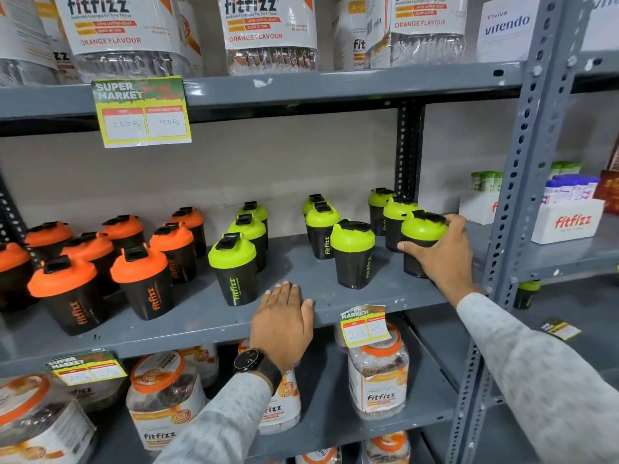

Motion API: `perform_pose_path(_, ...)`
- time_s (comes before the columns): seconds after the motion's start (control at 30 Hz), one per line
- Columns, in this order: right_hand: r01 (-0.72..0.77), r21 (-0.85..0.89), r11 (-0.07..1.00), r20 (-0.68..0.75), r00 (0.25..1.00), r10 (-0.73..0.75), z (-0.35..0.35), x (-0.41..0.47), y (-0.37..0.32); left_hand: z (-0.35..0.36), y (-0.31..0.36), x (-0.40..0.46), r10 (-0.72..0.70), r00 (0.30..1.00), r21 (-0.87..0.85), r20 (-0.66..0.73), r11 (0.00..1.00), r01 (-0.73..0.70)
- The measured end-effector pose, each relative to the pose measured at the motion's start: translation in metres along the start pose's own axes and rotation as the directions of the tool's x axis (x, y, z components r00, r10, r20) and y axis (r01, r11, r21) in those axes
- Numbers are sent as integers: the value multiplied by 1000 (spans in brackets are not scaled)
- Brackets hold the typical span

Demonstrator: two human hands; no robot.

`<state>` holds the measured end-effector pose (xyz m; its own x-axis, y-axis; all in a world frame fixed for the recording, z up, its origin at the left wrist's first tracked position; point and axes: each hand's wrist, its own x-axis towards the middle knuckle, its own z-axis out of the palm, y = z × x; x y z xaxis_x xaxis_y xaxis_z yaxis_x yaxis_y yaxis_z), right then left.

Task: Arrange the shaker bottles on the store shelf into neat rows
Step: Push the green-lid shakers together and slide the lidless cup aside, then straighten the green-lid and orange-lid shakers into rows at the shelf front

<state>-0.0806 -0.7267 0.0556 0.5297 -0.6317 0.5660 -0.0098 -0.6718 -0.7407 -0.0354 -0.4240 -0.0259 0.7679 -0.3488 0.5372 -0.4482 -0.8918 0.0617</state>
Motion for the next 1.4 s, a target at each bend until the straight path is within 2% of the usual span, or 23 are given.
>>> perform_pose_path(0.1,0,24,1000,-10,1000,0,1,-4,0,2,-1,0,5,1000,-4,-5,1000,-5)
perform_pose_path(0.2,-18,74,997,43,999,15,-1,-9,12,2,0,-1,-3,1000,-23,-16,1000,3)
perform_pose_path(0.27,-49,129,990,96,995,37,-4,-11,27,-3,6,0,-68,996,-105,-51,993,63)
perform_pose_path(0.3,-67,149,987,122,991,49,-6,-12,36,-6,13,0,-140,988,-203,-70,971,124)
perform_pose_path(0.4,-83,208,975,166,985,48,-12,-11,52,-15,50,6,-406,905,-551,-125,787,277)
perform_pose_path(0.53,-82,236,968,217,976,30,-17,-5,61,-14,129,28,-599,796,-805,-88,513,297)
perform_pose_path(0.67,-89,206,974,263,964,33,-19,4,64,-8,184,53,-679,728,-787,-92,498,365)
perform_pose_path(0.8,-95,181,979,308,951,35,-16,12,58,-3,202,75,-765,640,-774,-68,446,450)
perform_pose_path(0.9,-94,173,980,289,956,40,-11,9,53,1,202,82,-791,606,-751,-89,453,481)
perform_pose_path(1.0,-111,165,980,230,971,72,-6,1,51,4,193,81,-781,613,-741,-119,481,469)
perform_pose_path(1.23,-139,133,981,75,989,130,-1,-16,40,5,157,66,-652,749,-728,-122,571,379)
perform_pose_path(1.4,-147,105,984,40,989,143,1,-22,38,0,142,57,-589,797,-729,-129,602,327)
